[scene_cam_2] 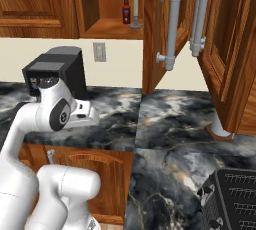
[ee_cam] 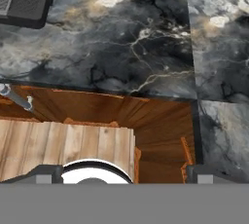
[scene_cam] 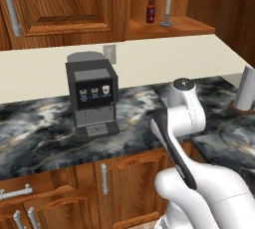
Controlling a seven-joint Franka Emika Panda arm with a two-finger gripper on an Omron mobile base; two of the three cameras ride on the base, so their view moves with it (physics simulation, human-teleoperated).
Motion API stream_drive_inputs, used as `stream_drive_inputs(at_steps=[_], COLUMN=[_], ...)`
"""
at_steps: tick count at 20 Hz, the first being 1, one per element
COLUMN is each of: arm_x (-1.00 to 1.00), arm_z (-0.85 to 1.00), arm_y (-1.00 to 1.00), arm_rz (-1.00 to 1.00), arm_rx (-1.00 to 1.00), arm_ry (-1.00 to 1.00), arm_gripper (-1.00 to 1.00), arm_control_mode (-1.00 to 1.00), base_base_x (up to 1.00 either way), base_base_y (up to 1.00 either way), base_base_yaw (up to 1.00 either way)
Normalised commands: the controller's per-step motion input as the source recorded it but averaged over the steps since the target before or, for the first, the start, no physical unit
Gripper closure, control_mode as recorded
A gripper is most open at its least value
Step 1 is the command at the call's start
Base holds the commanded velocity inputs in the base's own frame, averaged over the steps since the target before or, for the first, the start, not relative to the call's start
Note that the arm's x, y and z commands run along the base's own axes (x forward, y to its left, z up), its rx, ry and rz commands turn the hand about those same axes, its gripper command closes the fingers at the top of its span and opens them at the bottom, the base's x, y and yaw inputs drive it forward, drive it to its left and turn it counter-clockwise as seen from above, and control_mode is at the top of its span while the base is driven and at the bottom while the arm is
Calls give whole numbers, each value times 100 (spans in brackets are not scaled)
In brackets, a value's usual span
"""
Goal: Pick the candle and candle from the dining table and place them in the open cabinet. Close the cabinet after placing the objects.
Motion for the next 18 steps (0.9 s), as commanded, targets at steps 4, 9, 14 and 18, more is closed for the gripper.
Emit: stream_drive_inputs(at_steps=[4, 9, 14, 18], arm_x=[-45, -25, -13, 0], arm_z=[0, 0, 0, 0], arm_y=[-30, -29, -7, 0], arm_rz=[0, 1, 1, 0], arm_rx=[-12, 0, 0, 0], arm_ry=[-5, -7, -4, 0], arm_gripper=[-100, -100, -100, -100], arm_control_mode=[-100, -100, -100, -100], base_base_x=[0, 0, 0, 0], base_base_y=[0, 0, 0, 0], base_base_yaw=[0, 0, 0, 0])
